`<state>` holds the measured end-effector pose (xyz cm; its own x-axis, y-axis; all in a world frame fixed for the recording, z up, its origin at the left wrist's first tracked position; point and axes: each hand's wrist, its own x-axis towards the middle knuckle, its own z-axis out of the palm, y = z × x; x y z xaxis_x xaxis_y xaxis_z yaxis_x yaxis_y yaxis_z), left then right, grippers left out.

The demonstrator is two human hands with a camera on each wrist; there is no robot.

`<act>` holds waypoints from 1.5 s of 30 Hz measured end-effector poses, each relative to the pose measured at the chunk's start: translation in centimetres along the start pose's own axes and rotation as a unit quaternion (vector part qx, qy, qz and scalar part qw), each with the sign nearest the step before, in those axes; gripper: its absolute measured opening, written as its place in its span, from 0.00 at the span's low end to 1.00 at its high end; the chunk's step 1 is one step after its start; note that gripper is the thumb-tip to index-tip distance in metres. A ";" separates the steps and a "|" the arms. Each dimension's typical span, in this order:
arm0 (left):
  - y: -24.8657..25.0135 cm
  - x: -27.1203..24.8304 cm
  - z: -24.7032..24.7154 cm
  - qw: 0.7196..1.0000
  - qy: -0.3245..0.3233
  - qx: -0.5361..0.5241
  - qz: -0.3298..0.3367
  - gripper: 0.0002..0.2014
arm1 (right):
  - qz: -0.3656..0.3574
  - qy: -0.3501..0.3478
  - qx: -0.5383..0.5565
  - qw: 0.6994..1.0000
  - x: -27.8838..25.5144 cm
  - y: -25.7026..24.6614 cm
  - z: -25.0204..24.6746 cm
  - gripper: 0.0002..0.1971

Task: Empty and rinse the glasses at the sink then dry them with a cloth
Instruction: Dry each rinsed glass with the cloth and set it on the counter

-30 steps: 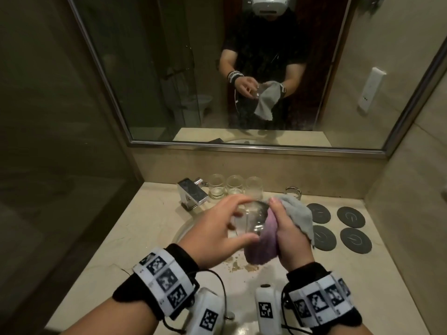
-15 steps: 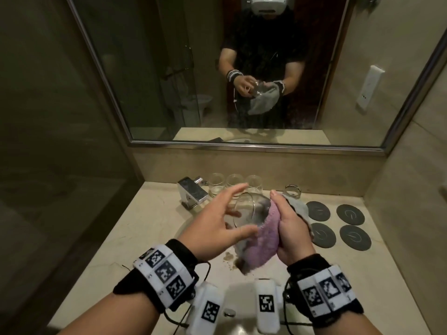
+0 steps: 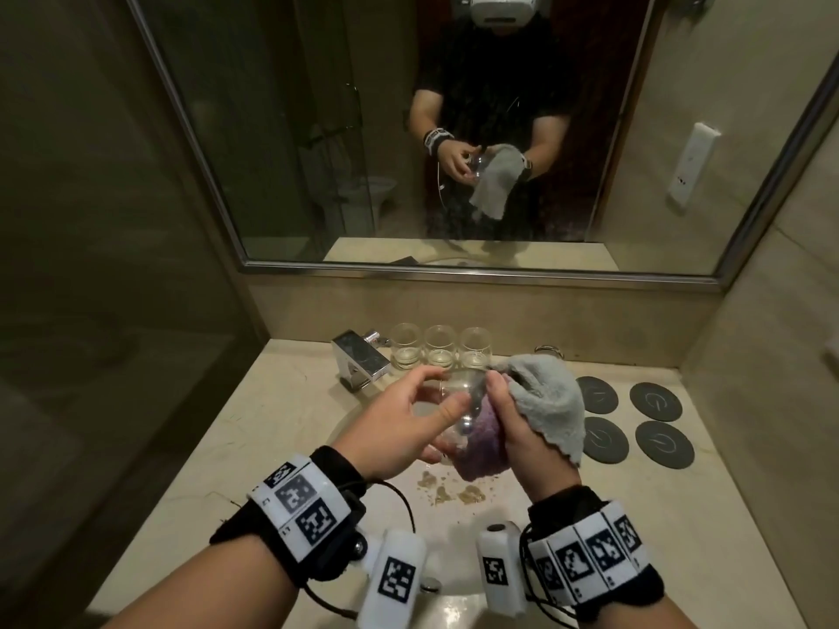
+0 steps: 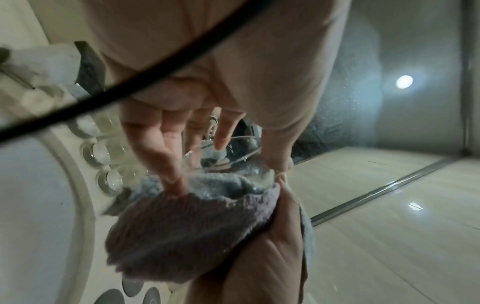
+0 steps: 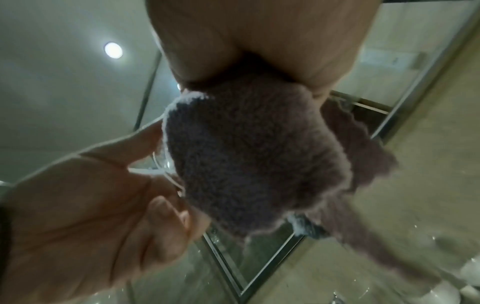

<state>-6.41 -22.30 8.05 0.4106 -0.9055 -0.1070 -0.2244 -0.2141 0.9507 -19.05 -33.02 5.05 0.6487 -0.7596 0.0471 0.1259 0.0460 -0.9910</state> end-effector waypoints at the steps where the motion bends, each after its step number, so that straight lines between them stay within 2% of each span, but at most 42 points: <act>1: 0.0 -0.2 0.0 0.999 0.007 0.029 0.029 0.31 | -0.004 -0.001 -0.015 1.000 0.2 0.3 -0.1 0.23; 2: 0.0 -0.3 0.0 0.993 0.013 0.092 0.078 0.31 | 0.012 -0.004 -0.009 1.000 0.4 0.1 0.0 0.26; 4: -0.4 -0.4 0.0 0.960 0.017 0.221 0.174 0.33 | 0.118 -0.044 0.090 0.988 0.8 -0.5 -0.1 0.26; 5: -0.5 -0.4 -0.1 0.953 0.017 0.232 0.195 0.34 | 0.151 -0.050 0.121 0.980 1.0 -0.5 -0.3 0.25; 7: -0.3 -0.4 -0.1 0.975 0.014 0.164 0.149 0.34 | 0.138 -0.053 0.101 0.984 0.9 -0.6 -0.3 0.26; 9: -0.2 -0.2 -0.2 0.997 0.001 0.045 0.070 0.31 | 0.056 -0.014 0.000 0.998 0.5 0.1 -0.1 0.33; 10: -0.2 -0.1 -0.2 0.998 0.003 0.020 0.060 0.27 | 0.007 0.020 -0.062 0.998 0.4 0.7 -0.2 0.36; 12: 0.0 -0.4 -0.2 0.994 0.013 0.051 0.094 0.23 | -0.014 0.033 -0.082 0.996 0.5 0.6 -0.1 0.34; 14: -0.1 -0.6 -0.3 0.966 0.017 0.179 0.183 0.28 | 0.091 -0.011 0.012 0.996 0.7 -0.2 0.0 0.28; 15: -0.3 -0.5 -0.5 0.952 0.016 0.215 0.217 0.31 | 0.139 -0.027 0.052 0.989 0.8 -0.6 0.0 0.27; 16: -0.5 -0.5 -0.7 0.952 0.012 0.212 0.220 0.32 | 0.156 -0.040 0.069 0.985 1.0 -0.6 -0.1 0.27; 18: -0.4 -0.4 -0.9 0.981 0.013 0.124 0.147 0.34 | 0.125 -0.035 0.028 0.991 0.8 -0.5 0.4 0.28; 20: -0.7 -0.2 -1.2 0.996 0.020 0.045 0.070 0.35 | 0.032 0.029 -0.048 0.998 0.6 0.2 1.0 0.31; 22: -0.8 -0.2 -1.8 0.993 0.025 0.082 0.080 0.33 | -0.010 0.063 -0.073 0.995 0.2 0.1 1.6 0.32; 23: -0.7 -0.4 -2.1 0.986 0.021 0.127 0.110 0.32 | 0.018 0.049 -0.067 0.996 0.2 -0.4 1.9 0.31; 24: -0.8 -0.5 -2.5 0.973 0.013 0.173 0.149 0.32 | 0.078 0.023 -0.035 0.996 0.4 -0.6 2.1 0.29; 26: -1.2 -0.5 -3.2 0.944 -0.003 0.246 0.222 0.34 | 0.181 -0.013 0.072 0.981 0.7 -1.3 2.5 0.25; 28: -1.3 -0.7 -3.5 0.945 -0.003 0.233 0.230 0.34 | 0.194 -0.025 0.108 0.975 0.9 -1.8 2.8 0.26; 30: -1.4 -0.6 -3.4 0.973 0.022 0.139 0.183 0.31 | 0.173 -0.029 0.107 0.979 0.8 -1.6 2.9 0.25; 32: -1.2 -0.4 -3.0 0.995 0.034 -0.005 0.092 0.27 | 0.121 -0.001 0.088 0.989 0.4 -1.7 3.3 0.22; 33: -1.0 -0.2 -2.8 0.994 0.022 -0.101 0.045 0.26 | 0.087 0.017 0.061 0.994 0.2 -2.0 3.5 0.20; 34: -0.9 0.0 -2.6 0.980 0.004 -0.197 -0.007 0.26 | 0.058 0.035 0.025 0.997 -0.1 -2.0 3.6 0.19; 36: -0.5 0.3 -2.7 0.938 -0.041 -0.327 -0.112 0.25 | 0.011 0.043 -0.056 0.997 -0.8 -2.2 3.5 0.20; 37: -0.2 0.3 -2.8 0.926 -0.065 -0.341 -0.150 0.24 | -0.004 0.038 -0.113 0.993 -1.2 -1.9 3.1 0.26; 39: 0.0 0.4 -3.3 0.916 -0.106 -0.337 -0.188 0.25 | 0.003 0.025 -0.278 0.960 -1.6 -1.5 2.1 0.41; 40: -0.1 0.4 -3.5 0.916 -0.117 -0.333 -0.192 0.25 | 0.027 0.006 -0.343 0.939 -1.6 -1.9 1.7 0.42; 42: -0.5 0.5 -3.8 0.921 -0.130 -0.319 -0.181 0.24 | 0.104 -0.072 -0.416 0.901 -2.0 -4.3 2.0 0.29; 43: -0.7 0.5 -4.0 0.927 -0.134 -0.307 -0.168 0.26 | 0.130 -0.112 -0.407 0.897 -2.1 -5.5 2.2 0.21; 44: -0.9 0.6 -4.1 0.936 -0.132 -0.288 -0.152 0.29 | 0.152 -0.136 -0.368 0.907 -2.0 -6.3 2.1 0.15; 45: -1.1 0.7 -4.3 0.950 -0.126 -0.253 -0.129 0.31 | 0.169 -0.158 -0.306 0.923 -2.0 -7.0 2.2 0.15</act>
<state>-2.13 -21.12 8.19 0.1556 -0.9193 -0.3614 0.3357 -0.2949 0.8946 -19.61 -30.40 12.15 0.7725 -0.5367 -0.3394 -0.5092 -0.2040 -0.8361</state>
